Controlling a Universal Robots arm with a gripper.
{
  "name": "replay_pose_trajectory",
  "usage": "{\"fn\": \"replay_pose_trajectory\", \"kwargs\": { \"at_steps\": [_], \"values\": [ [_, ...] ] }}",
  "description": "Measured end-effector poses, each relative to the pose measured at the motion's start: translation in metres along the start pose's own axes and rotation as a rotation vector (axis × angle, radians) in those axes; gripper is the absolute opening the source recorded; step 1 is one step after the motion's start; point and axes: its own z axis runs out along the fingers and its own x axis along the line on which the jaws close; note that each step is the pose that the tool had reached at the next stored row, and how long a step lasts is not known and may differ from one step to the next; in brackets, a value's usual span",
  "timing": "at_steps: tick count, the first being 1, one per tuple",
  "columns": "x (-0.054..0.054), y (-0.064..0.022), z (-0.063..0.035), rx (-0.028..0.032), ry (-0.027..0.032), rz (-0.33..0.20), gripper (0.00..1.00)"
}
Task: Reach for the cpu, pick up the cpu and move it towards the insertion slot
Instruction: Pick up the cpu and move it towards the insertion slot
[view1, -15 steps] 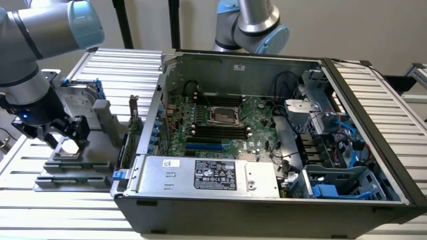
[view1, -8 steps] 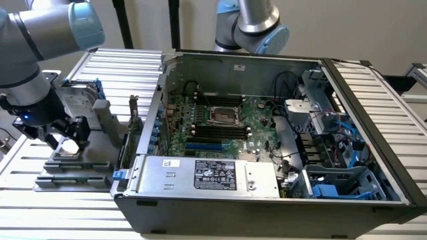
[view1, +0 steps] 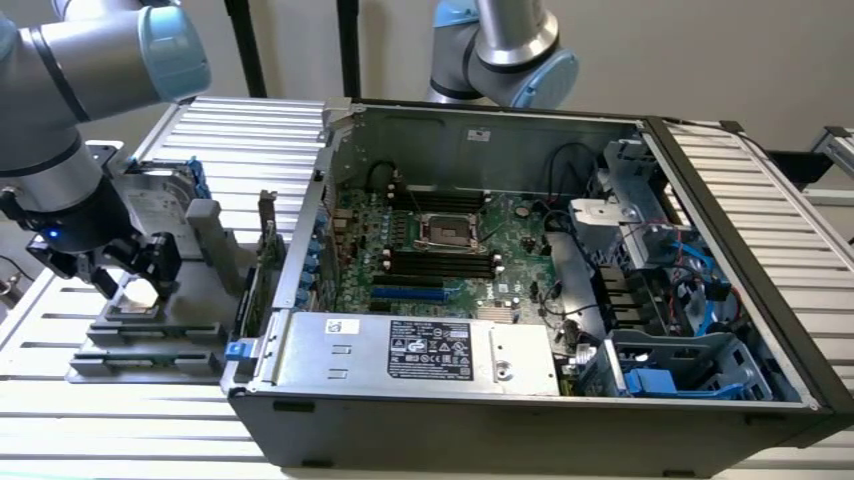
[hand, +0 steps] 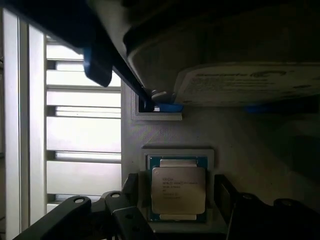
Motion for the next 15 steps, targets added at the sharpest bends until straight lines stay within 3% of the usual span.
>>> {"fn": "replay_pose_trajectory", "kwargs": {
  "at_steps": [9, 12, 15],
  "values": [
    [-0.0008, 0.0002, -0.0008, 0.0001, 0.0032, 0.0, 0.71],
    [-0.0015, 0.0002, -0.0017, -0.0001, 0.0067, 0.0, 0.71],
    [-0.0031, 0.0001, -0.0019, -0.0001, 0.0153, 0.0, 0.71]
  ]
}}
